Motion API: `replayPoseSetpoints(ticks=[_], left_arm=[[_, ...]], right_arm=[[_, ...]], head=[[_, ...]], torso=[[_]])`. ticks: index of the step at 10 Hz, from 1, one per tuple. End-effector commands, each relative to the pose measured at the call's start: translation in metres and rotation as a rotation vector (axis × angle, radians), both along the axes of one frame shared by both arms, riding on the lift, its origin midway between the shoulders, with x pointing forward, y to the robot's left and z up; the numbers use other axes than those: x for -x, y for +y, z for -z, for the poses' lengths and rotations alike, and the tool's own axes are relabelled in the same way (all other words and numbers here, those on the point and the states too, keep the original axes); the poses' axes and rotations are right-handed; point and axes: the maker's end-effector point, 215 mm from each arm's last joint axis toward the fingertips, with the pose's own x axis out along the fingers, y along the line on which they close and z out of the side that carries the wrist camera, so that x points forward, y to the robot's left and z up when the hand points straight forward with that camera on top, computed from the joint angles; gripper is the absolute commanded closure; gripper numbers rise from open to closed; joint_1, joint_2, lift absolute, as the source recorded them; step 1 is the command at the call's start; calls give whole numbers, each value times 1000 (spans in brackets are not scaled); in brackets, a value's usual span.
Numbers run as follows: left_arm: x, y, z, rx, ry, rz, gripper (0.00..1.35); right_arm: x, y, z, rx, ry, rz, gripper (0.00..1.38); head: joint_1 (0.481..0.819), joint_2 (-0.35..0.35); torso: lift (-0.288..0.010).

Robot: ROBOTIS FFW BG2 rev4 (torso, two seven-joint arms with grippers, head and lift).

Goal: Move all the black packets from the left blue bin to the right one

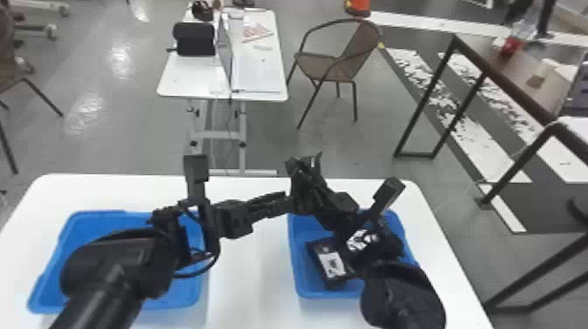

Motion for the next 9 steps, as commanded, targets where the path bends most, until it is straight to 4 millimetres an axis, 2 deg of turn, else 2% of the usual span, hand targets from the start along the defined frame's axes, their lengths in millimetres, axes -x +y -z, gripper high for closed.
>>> replayPoseSetpoints(ticks=[1, 2, 3, 4, 5, 6, 7, 8, 9], left_arm=[[3, 10, 5, 27, 19, -25, 73], [5, 22, 7, 44, 23, -54, 139], [5, 42, 9, 55, 22, -99, 162], [-2, 72, 2, 51, -22, -176, 162], [-9, 106, -15, 55, -93, -257, 159], [-5, 133, -21, 47, -117, -316, 159], [0, 150, -26, 46, -132, -362, 159], [7, 162, -28, 41, -138, -394, 159], [12, 176, -25, 33, -138, -419, 159]], right_arm=[[-5, -23, 1, 2, 3, 42, 1282], [-4, -44, 18, -4, 35, 85, 1282], [-1, -55, 32, 3, 60, 110, 1282], [4, -71, 53, 21, 99, 141, 1280], [10, -88, 73, 38, 137, 175, 1280], [22, -106, 95, 52, 183, 220, 1280], [35, -132, 113, 65, 227, 279, 1280], [48, -144, 133, 72, 283, 297, 1263], [59, -151, 153, 73, 342, 316, 1033]], head=[[695, -205], [695, -212], [695, -217], [695, -222], [695, -215], [695, -200], [695, -190], [695, -189], [695, -194]], torso=[[0], [0], [0], [0], [0], [0], [0], [0], [0]])
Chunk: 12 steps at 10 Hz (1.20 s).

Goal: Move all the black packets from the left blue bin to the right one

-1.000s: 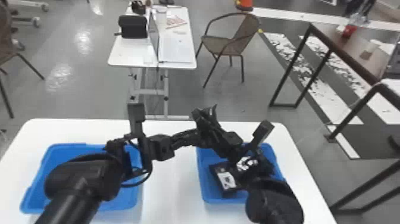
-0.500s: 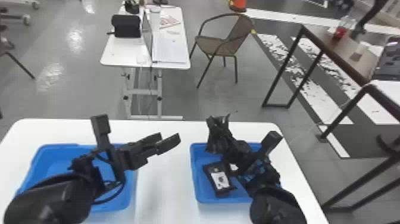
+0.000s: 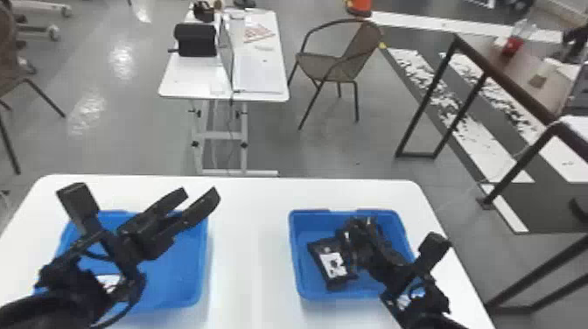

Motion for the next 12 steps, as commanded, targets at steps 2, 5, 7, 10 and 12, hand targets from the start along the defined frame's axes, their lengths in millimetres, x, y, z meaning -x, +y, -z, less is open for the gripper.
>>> replayPoseSetpoints(ticks=[2, 5, 7, 10, 12], left_arm=[[9, 48, 15, -50, 16, -75, 159], [13, 133, 46, -256, 133, -149, 163], [25, 177, 72, -407, 259, -136, 163], [55, 201, 117, -519, 475, -119, 163], [64, 215, 138, -652, 558, -52, 165]], right_arm=[[11, -7, 26, 25, 72, 13, 62], [-15, -25, -41, 134, -103, 128, 216], [-10, -24, -89, 134, -202, 174, 240], [-10, -5, -115, 68, -254, 180, 240], [-3, 6, -104, 53, -234, 165, 242]], head=[[695, -195], [695, -148], [695, -95], [695, -33], [695, -2]], torso=[[0], [0], [0], [0], [0]])
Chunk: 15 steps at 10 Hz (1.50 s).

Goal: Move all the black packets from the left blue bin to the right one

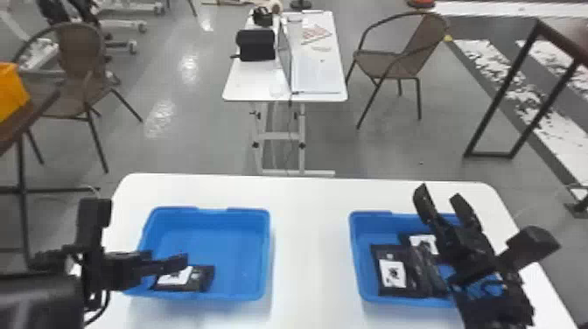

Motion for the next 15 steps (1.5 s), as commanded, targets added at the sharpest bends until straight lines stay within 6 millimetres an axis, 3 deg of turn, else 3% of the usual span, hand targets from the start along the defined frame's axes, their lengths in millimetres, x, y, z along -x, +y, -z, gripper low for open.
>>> replayPoseSetpoints(ticks=[1, 4, 7, 9, 12, 15], left_arm=[[7, 14, 17, -101, 81, 16, 165], [32, 13, 54, -114, 207, 45, 165], [43, 14, 69, -117, 245, 52, 167], [38, 13, 73, -125, 234, 51, 170], [15, 26, 60, -143, 193, 40, 185], [4, 35, 61, -157, 179, 30, 186]], right_arm=[[8, 8, 13, -23, 23, -8, 242], [10, 10, 17, -34, 28, -16, 242], [15, 10, 23, -50, 37, -17, 242], [16, 10, 25, -56, 38, -19, 242], [14, 16, 24, -64, 34, -33, 242], [14, 23, 26, -76, 36, -46, 242]], head=[[695, 14], [695, 41], [695, 44], [695, 45], [695, 51], [695, 71]], torso=[[0], [0], [0], [0], [0], [0]])
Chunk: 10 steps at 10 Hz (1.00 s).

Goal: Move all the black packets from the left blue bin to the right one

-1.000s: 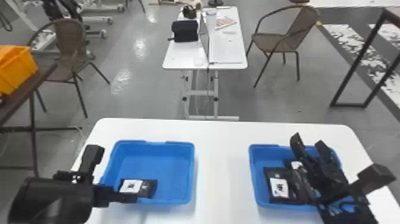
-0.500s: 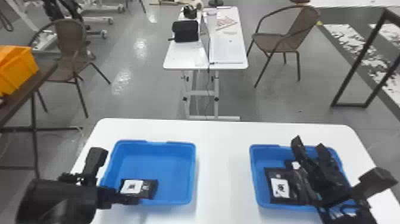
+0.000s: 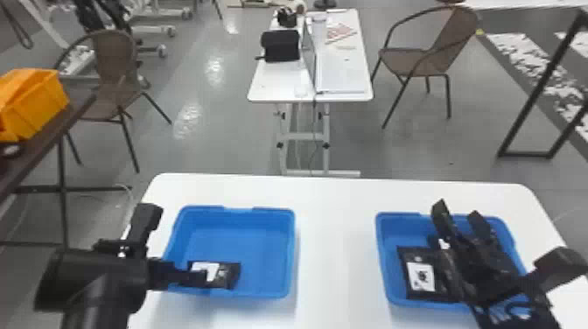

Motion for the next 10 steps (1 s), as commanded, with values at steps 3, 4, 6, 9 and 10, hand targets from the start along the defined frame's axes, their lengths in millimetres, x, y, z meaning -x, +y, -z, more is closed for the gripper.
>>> replayPoseSetpoints(ticks=[3, 4, 6, 9, 10], left_arm=[[-3, -6, 26, -3, 12, 8, 200], [-11, -3, 30, -34, -20, 7, 240], [-22, -2, 41, -60, -53, -12, 401], [-21, -4, 51, -59, -9, 13, 443], [-25, 0, 47, -62, -15, 7, 361]], right_arm=[[1, 1, 2, -16, 0, -6, 242], [1, 3, 2, -21, -3, -13, 242], [0, 6, 2, -26, -8, -26, 242], [-2, 8, -1, -32, -16, -33, 242], [-2, 8, -1, -35, -17, -33, 242]], head=[[695, 78], [695, 79], [695, 86], [695, 81], [695, 81]], torso=[[0], [0], [0], [0], [0]])
